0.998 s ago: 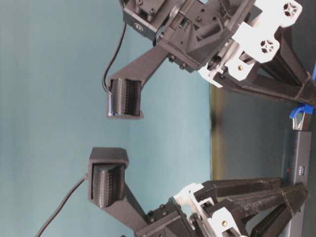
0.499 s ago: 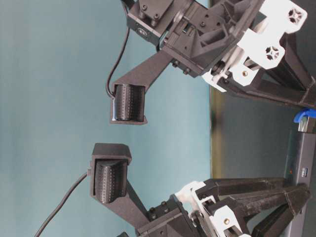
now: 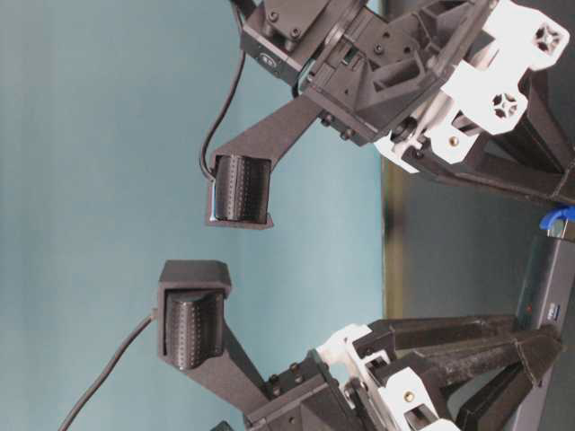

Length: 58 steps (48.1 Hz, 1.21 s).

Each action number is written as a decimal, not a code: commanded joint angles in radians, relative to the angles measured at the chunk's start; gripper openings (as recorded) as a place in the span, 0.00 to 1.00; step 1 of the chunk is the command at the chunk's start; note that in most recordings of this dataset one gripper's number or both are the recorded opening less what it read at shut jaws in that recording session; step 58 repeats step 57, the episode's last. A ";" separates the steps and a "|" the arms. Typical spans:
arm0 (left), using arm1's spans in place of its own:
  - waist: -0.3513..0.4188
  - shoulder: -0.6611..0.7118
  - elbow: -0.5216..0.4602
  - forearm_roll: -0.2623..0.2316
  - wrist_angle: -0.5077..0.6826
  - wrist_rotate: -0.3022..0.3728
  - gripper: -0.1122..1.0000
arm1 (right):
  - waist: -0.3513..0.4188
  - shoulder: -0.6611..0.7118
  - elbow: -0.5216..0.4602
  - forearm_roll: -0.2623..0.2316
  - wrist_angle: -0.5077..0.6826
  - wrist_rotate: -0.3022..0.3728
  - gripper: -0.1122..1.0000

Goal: Insert the LAN cable into the hub.

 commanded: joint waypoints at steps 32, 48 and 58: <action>-0.003 -0.018 -0.002 0.003 -0.048 0.009 0.36 | -0.008 -0.044 -0.029 0.009 0.005 0.038 0.58; -0.005 -0.026 0.017 0.003 0.046 0.008 0.36 | -0.008 -0.196 0.137 0.009 0.041 0.061 0.88; -0.005 -0.035 0.035 0.003 0.049 0.006 0.36 | -0.008 -0.285 0.230 0.009 0.026 0.107 0.87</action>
